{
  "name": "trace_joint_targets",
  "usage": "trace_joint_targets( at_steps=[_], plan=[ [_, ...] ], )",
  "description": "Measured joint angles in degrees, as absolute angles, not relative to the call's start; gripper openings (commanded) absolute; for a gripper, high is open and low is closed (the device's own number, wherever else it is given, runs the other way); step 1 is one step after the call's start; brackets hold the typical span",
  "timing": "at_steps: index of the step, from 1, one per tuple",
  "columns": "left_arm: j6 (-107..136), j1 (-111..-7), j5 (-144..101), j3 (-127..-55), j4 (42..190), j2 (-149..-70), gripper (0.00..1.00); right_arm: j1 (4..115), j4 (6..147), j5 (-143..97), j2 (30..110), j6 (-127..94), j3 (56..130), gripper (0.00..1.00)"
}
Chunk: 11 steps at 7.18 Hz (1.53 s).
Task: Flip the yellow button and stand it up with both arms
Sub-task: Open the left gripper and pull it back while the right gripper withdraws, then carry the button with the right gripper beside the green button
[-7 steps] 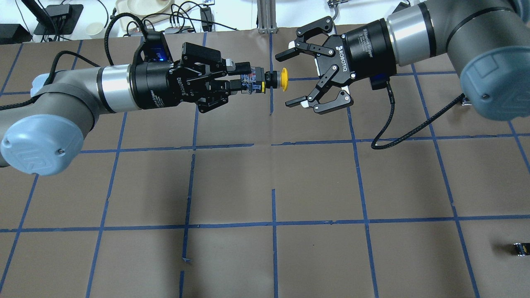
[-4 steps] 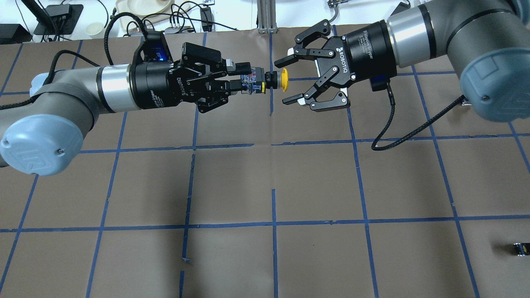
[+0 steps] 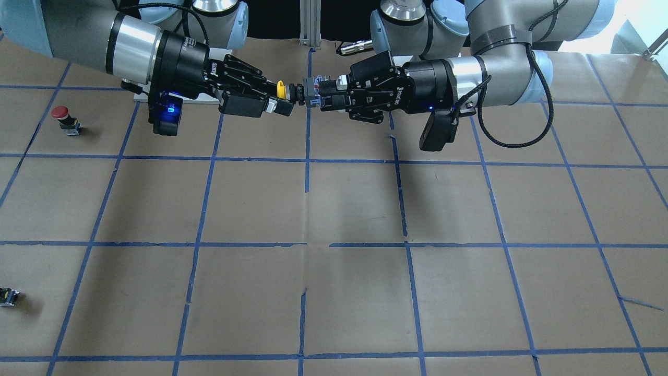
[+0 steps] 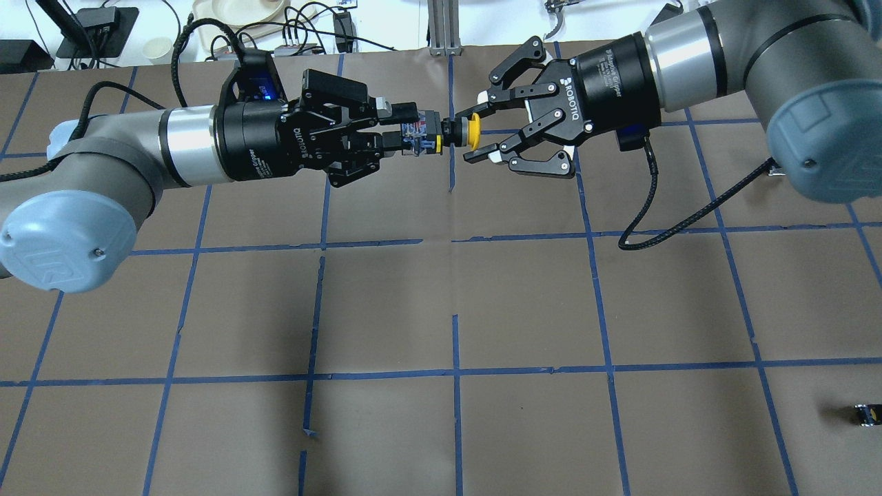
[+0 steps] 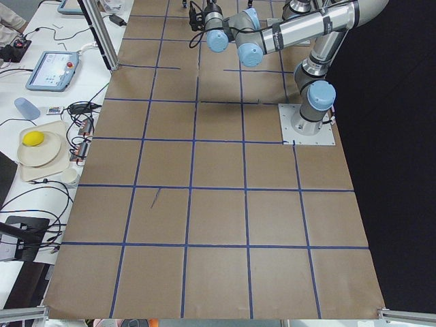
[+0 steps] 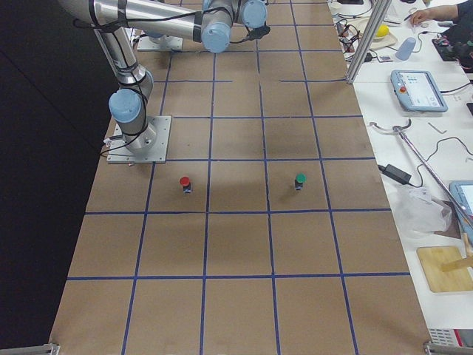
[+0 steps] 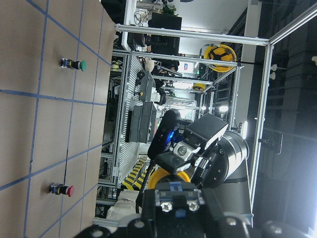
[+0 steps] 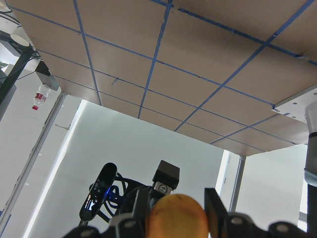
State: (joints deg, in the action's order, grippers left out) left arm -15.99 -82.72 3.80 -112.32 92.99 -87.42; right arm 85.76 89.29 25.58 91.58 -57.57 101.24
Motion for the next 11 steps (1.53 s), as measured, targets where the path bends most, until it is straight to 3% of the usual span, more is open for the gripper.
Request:
trace_joint_targets(
  at_steps=[1, 4, 7, 11],
  plan=[
    [-15.88, -82.71, 3.84, -112.32, 92.99, -87.43, 0.85, 85.7, 89.3, 25.57, 91.58, -57.57, 101.2, 0.24],
    [-15.4, -82.56, 4.43, -112.12, 93.05, -87.45, 0.84, 84.79, 89.37, 25.81, 91.58, -57.65, 101.01, 0.24],
    [-15.2, -81.21, 20.9, -110.31, 91.12, -87.61, 0.85, 77.99, 89.32, 29.57, 91.54, -55.29, 99.52, 0.24],
    [-10.16, -80.93, 59.5, -98.83, 88.42, -90.79, 0.99, 72.62, 88.92, 57.76, 90.56, -27.34, 99.69, 0.18]
  ],
)
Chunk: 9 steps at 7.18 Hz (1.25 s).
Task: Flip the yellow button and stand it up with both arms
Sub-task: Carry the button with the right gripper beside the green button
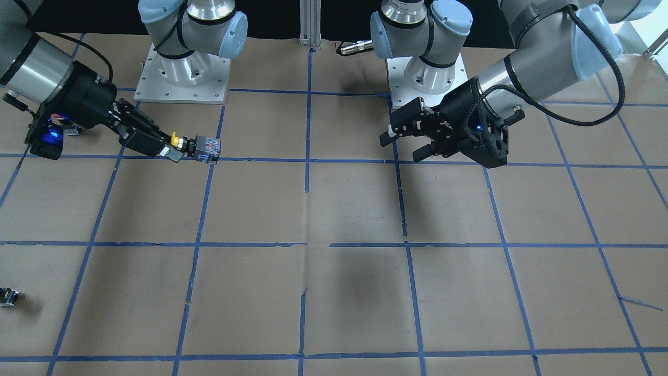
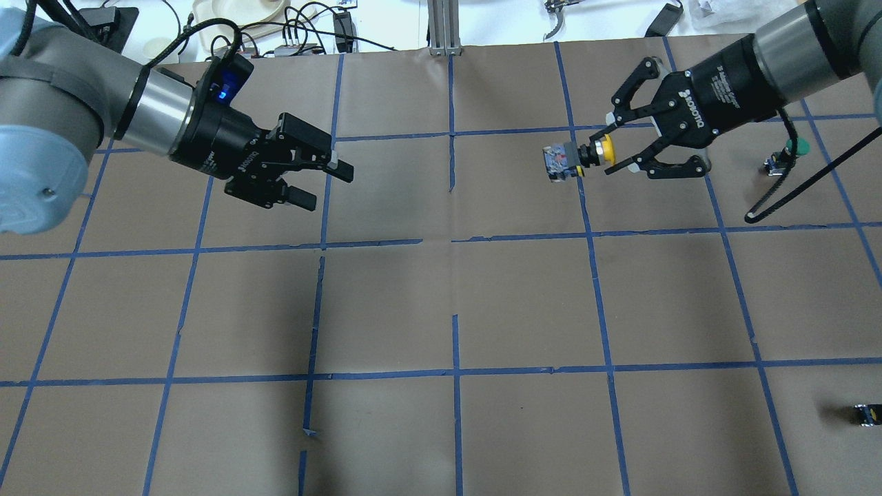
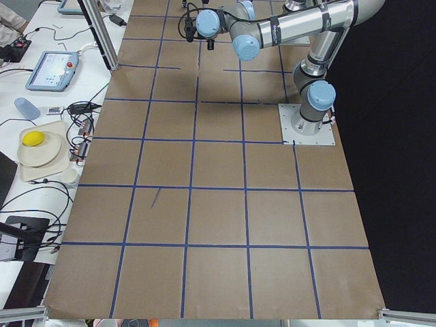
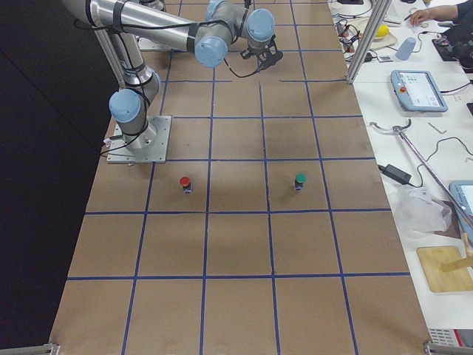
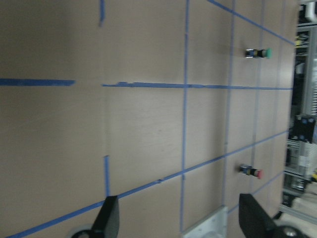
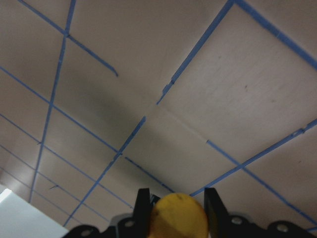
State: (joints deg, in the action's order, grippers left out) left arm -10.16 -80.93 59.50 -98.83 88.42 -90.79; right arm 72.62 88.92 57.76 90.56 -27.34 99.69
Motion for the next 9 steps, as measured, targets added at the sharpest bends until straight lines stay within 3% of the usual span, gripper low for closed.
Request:
trace_joint_targets(
  at_steps=[2, 5, 9],
  plan=[
    [-9.42, -84.13, 76.72, -93.39, 88.35, -92.4, 0.99, 67.3, 90.69, 70.09, 87.55, -5.43, 99.82, 0.16],
    [-9.47, -89.69, 91.4, -91.49, 88.25, -91.94, 0.99, 62.25, 105.55, 83.4, 83.75, 22.9, 102.47, 0.16],
    [-6.38, -86.63, 89.78, -90.95, 88.24, -91.17, 0.99, 53.38, 131.47, 85.03, 81.94, 50.71, 113.66, 0.08]
  ],
)
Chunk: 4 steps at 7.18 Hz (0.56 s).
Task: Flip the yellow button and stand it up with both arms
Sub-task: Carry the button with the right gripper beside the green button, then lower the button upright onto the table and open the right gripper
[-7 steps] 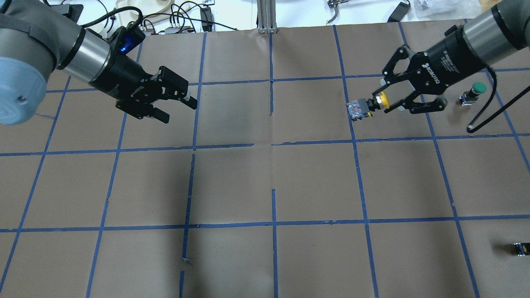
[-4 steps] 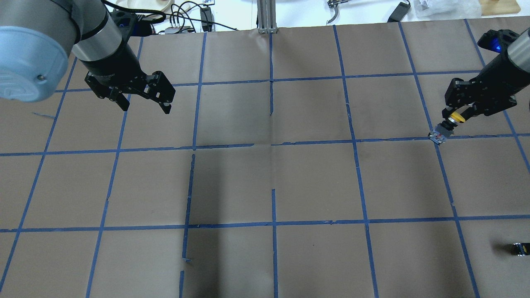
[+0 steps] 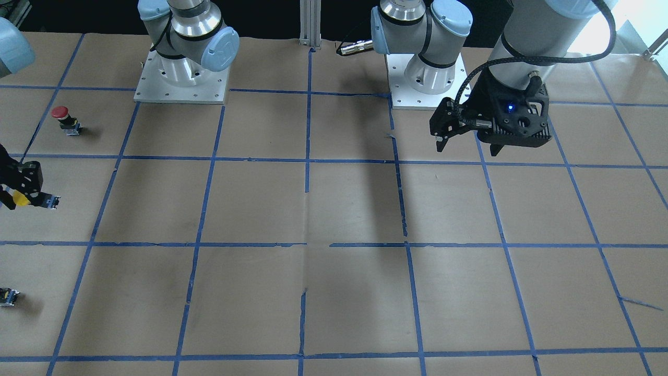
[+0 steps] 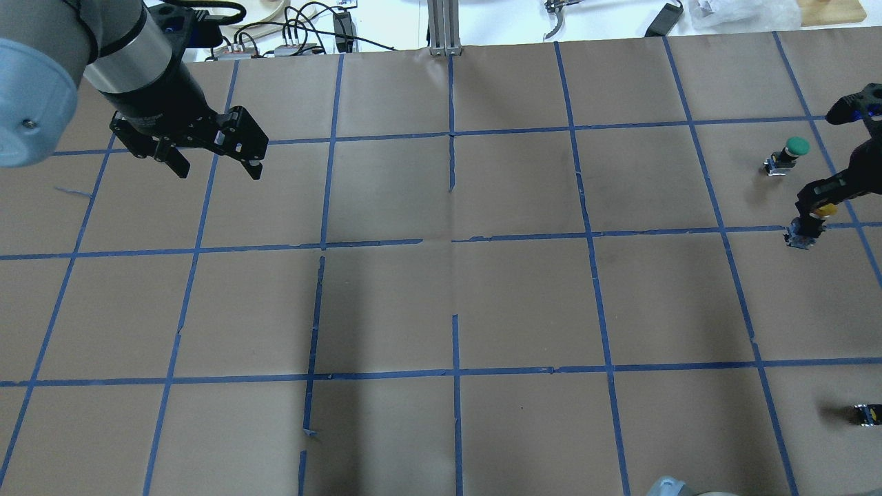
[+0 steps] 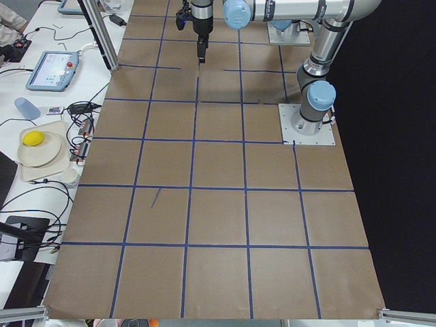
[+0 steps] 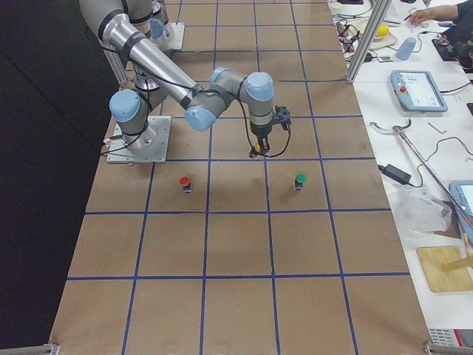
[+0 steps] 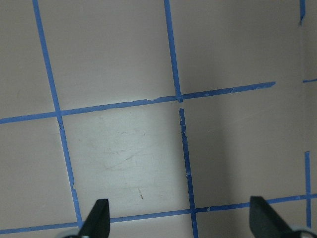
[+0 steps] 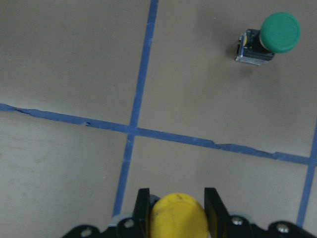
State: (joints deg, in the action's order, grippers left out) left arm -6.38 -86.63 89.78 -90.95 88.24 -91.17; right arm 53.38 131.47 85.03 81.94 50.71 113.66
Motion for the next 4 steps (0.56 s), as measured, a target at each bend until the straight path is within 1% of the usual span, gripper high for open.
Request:
trace_joint_targets(
  at_steps=[2, 4],
  plan=[
    [-4.15, -86.51, 89.51, -90.93, 88.24, -91.34, 0.99, 48.48, 141.45, 80.28, 79.07, 60.99, 117.42, 0.08],
    [-2.53, -86.56, 89.42, -90.86, 88.22, -91.19, 0.99, 46.44, 150.87, 76.38, 77.71, 65.48, 121.55, 0.09]
  ],
)
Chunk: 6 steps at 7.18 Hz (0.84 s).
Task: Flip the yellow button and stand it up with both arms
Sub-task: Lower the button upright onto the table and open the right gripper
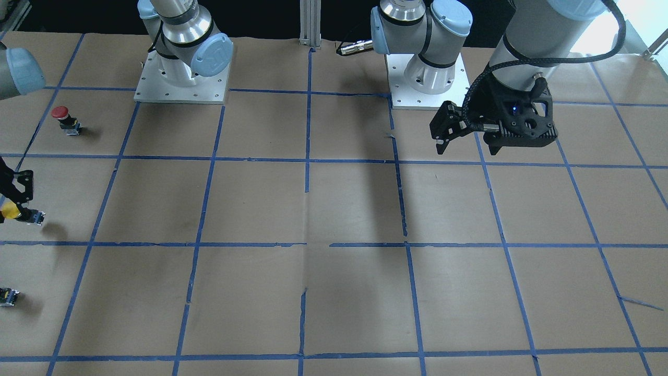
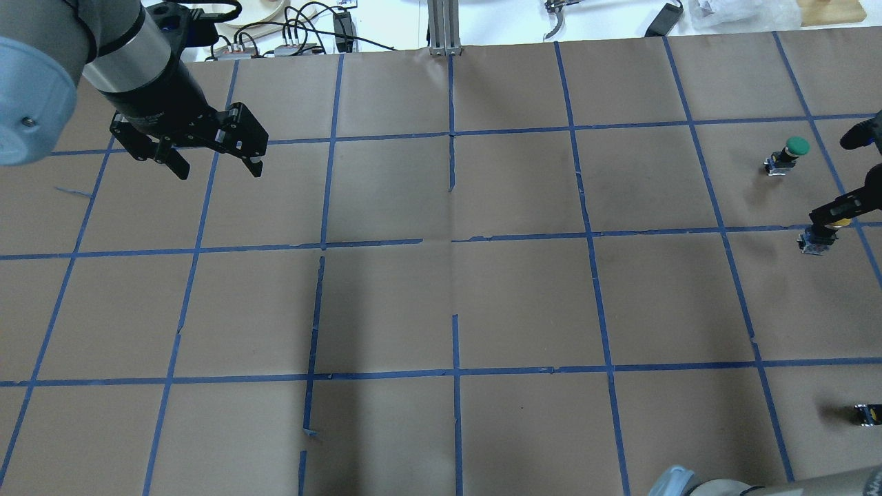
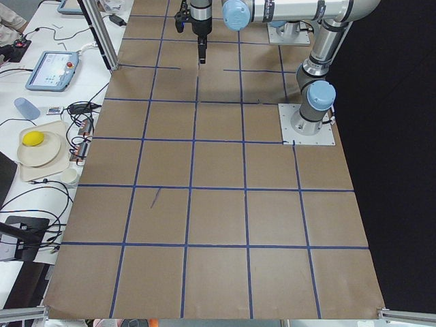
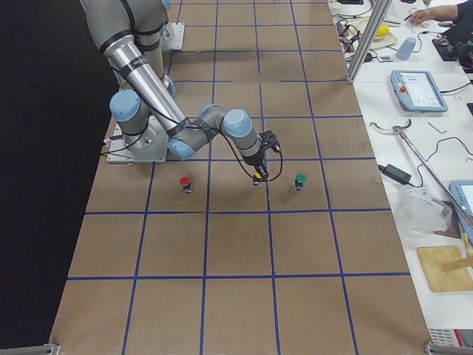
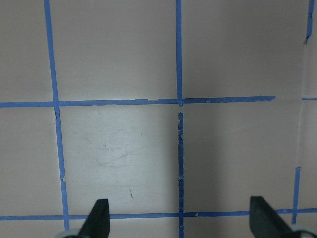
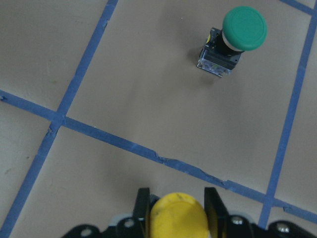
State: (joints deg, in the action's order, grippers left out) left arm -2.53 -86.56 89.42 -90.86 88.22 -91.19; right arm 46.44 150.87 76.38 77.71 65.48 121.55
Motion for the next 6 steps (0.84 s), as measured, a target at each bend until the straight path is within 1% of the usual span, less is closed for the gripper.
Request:
trace_joint_targets(
  at_steps=[2, 5, 6],
  plan=[
    [-1.93, -86.64, 89.45, -90.81, 88.14, -91.2, 0.99, 46.18, 155.09, 75.7, 77.76, 65.96, 123.86, 0.09],
    [-1.81, -86.66, 89.47, -90.82, 88.02, -91.52, 0.99, 46.07, 155.37, 76.1, 78.04, 65.91, 125.18, 0.1],
    [-1.78, -86.66, 89.47, -90.82, 87.95, -91.6, 0.99, 46.06, 155.32, 76.4, 78.51, 65.87, 125.74, 0.12]
  ],
)
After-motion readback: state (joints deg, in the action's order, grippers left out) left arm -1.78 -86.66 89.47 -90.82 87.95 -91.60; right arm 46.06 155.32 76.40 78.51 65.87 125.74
